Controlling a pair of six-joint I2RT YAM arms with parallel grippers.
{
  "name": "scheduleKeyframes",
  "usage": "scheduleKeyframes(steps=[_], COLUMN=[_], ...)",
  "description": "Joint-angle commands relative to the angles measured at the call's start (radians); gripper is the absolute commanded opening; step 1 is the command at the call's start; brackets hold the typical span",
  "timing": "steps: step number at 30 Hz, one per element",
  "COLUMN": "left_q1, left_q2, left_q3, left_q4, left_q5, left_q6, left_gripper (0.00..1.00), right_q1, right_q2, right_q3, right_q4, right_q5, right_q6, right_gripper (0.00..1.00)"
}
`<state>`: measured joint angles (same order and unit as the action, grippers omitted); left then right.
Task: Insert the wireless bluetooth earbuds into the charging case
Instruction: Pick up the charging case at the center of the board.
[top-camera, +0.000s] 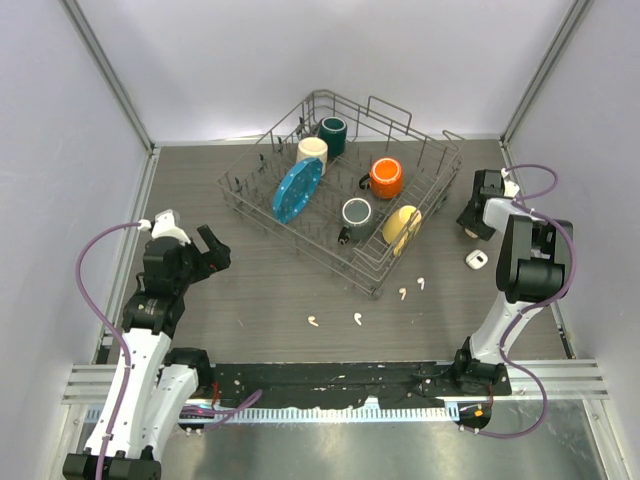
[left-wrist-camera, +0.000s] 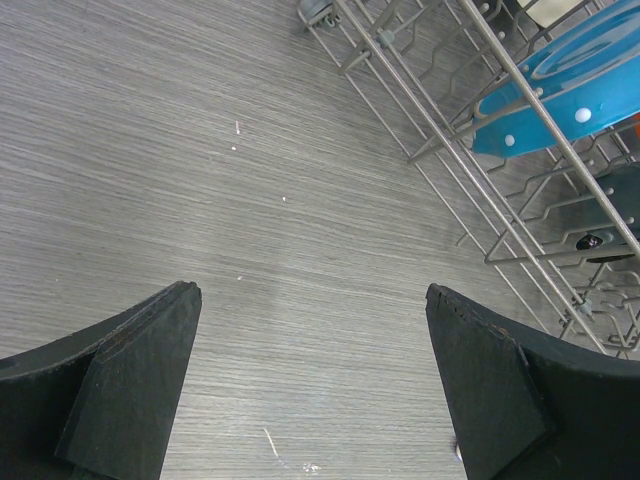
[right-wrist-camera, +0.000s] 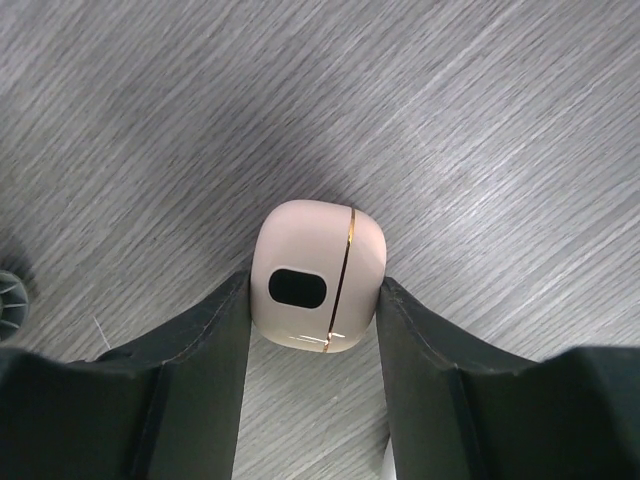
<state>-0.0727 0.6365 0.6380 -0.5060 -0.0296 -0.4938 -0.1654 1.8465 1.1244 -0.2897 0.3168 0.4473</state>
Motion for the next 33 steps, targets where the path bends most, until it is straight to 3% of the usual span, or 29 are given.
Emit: scheduleKeyframes(steps=[1,6,12,17,25,33], left_q1=[-0.002,-0.002,-0.002,-0.001,0.001,-0.001], left_q2=[-0.008,-0.012,-0.020,-0.037,0.018,0.080], left_q3=[0.031,0.042,0.074,0.074,0.189,0.343], left_q4=[0.035,0.047,0.046,0.087,0.014,0.011], left_q5=[0.011,0.089,0.215,0.287,0.453,0.640], left_q6=[0.008,0.006,0.020,0.026,-0.026,-0.101], left_gripper=[1.00,1.00,1.00,1.00,1.00,1.00], right_q1=[0.001,0.003,0.003,0.006,0.050,0.268], right_q2=[-0.065,-0.272,-0.712,-0.955,-1.007,-0.952], right_q3=[-0.023,-0.069,-0.156,-0.085,0.164,0.244], right_q4=[0.007,-0.038,-0.115,-0.223,-0.290,-0.339], right_q5=[-0.005,-0.065,-0.232,-0.393,-0.878,-0.880], right_q6=[-0.022,-0.035,-0.006,-0.041,-0.116,-0.203], right_gripper=[0.25,0.22,0.23,0.19,0.15,0.10])
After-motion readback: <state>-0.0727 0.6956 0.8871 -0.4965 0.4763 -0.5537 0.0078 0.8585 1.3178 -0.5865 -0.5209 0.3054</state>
